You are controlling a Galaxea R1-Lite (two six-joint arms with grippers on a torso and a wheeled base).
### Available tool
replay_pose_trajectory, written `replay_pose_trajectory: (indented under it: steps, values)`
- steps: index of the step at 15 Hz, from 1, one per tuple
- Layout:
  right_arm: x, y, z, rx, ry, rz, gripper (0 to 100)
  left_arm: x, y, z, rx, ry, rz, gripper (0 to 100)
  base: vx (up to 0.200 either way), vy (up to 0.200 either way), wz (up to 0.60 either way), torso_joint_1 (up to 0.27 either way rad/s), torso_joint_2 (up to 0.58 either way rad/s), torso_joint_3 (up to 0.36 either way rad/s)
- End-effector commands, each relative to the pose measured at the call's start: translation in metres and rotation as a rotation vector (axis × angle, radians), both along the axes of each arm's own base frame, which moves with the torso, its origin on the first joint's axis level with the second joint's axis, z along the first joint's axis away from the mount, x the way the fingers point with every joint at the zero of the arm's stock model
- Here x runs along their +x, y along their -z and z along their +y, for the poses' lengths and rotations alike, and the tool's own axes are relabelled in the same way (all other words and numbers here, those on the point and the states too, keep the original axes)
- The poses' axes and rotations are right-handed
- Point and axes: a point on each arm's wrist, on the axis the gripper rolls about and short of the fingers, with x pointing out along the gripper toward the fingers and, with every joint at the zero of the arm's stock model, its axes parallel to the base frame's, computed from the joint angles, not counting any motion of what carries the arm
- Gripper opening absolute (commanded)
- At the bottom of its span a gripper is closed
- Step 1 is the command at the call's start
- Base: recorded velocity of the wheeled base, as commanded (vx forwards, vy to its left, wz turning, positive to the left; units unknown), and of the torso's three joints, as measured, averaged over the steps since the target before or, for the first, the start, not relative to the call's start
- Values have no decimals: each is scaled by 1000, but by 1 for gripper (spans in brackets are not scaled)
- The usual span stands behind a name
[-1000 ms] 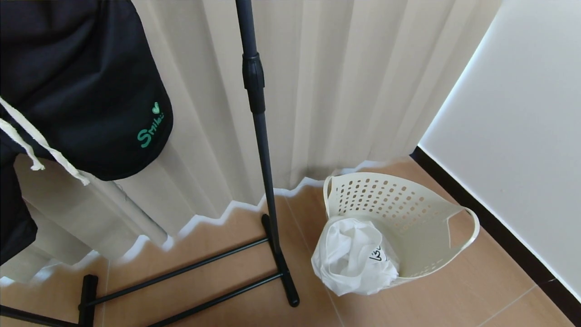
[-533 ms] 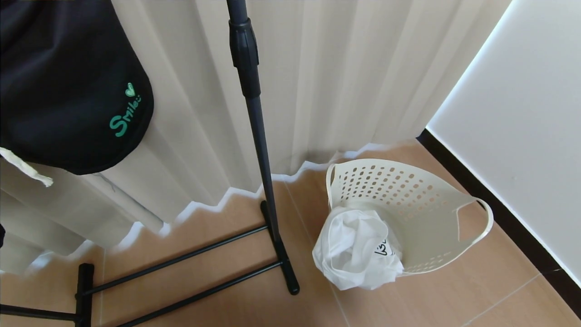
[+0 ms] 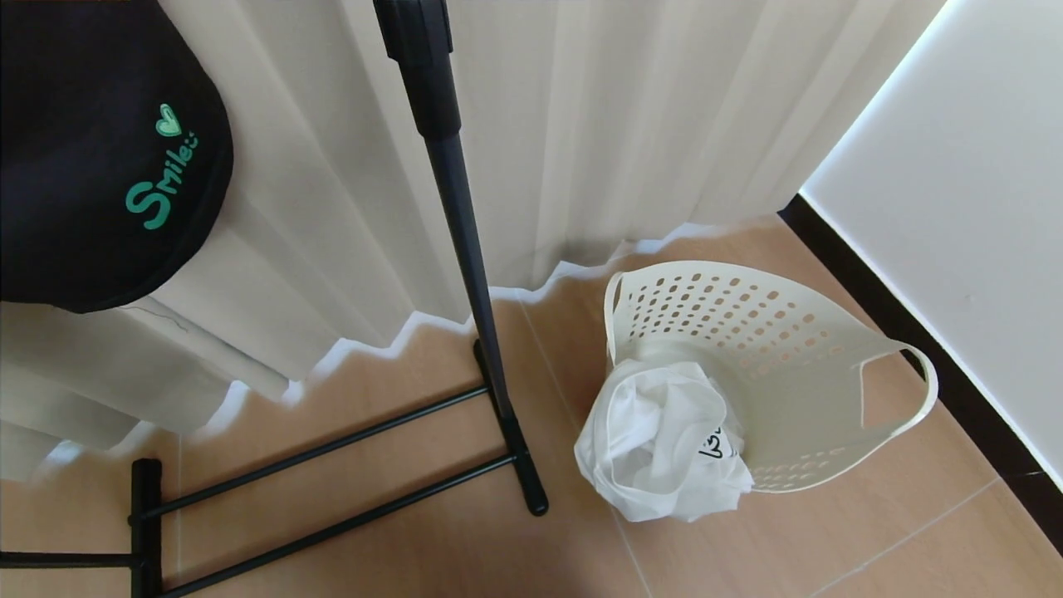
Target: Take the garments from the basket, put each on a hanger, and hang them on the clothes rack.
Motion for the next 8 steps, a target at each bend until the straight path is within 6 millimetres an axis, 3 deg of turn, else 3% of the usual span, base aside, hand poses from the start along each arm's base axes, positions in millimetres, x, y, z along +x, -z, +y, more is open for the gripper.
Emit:
replay_pose_trajectory:
  steps: [1,5,8]
  values:
    - [0,0,0,-2,1,1,100,0,0,0,0,0,1,100,0,0,0,-7,7,-193]
    - [1,2,0,-17,3,22,100,0,0,0,-1,-3,0,100,0,0,0,4,2,-199]
    - [16,-1,0,-9,9,222,100,0,0,0,0,-1,1,100,0,0,0,2,-1,-123]
